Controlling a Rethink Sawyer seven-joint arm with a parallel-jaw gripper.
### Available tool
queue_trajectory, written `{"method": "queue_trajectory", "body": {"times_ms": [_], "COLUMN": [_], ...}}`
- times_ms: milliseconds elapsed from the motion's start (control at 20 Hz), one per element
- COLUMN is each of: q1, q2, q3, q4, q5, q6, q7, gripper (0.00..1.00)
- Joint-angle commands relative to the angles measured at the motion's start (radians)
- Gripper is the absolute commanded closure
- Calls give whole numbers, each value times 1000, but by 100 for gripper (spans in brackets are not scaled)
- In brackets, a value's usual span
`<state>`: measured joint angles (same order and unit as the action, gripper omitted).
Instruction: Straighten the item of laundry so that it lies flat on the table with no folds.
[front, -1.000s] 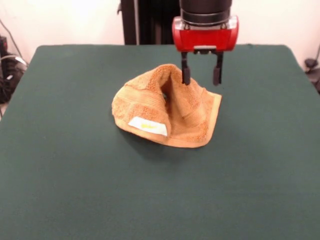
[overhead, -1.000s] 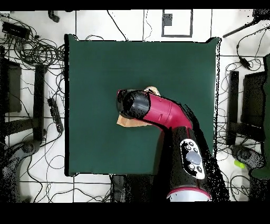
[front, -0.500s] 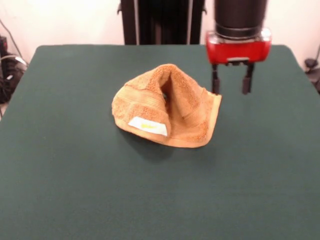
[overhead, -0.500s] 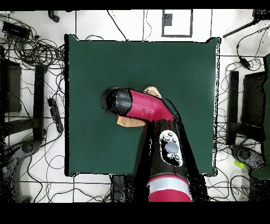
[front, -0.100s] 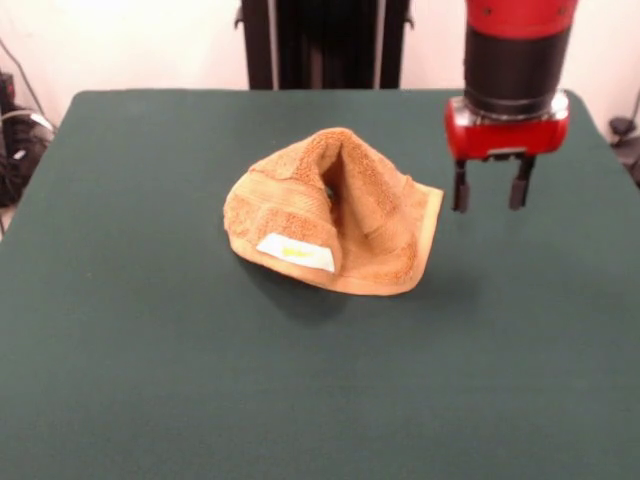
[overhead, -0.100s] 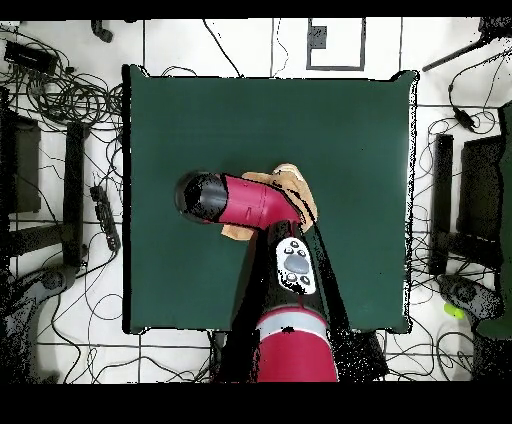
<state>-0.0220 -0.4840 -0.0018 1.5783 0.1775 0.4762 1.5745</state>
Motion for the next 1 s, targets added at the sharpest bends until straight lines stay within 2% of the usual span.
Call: {"method": "queue_trajectory", "body": {"times_ms": [50,400,800,1000], "q1": [-47,-75,-65,-60], "q2": [79,61,127,149], "q3": [51,48,58,61], "q4": [30,40,64,64], "q5": [-9,-44,-73,-68], "q6": [-55,-42,-195,-222], "q7": [148,107,157,177], "gripper": [0,0,0,0]}}
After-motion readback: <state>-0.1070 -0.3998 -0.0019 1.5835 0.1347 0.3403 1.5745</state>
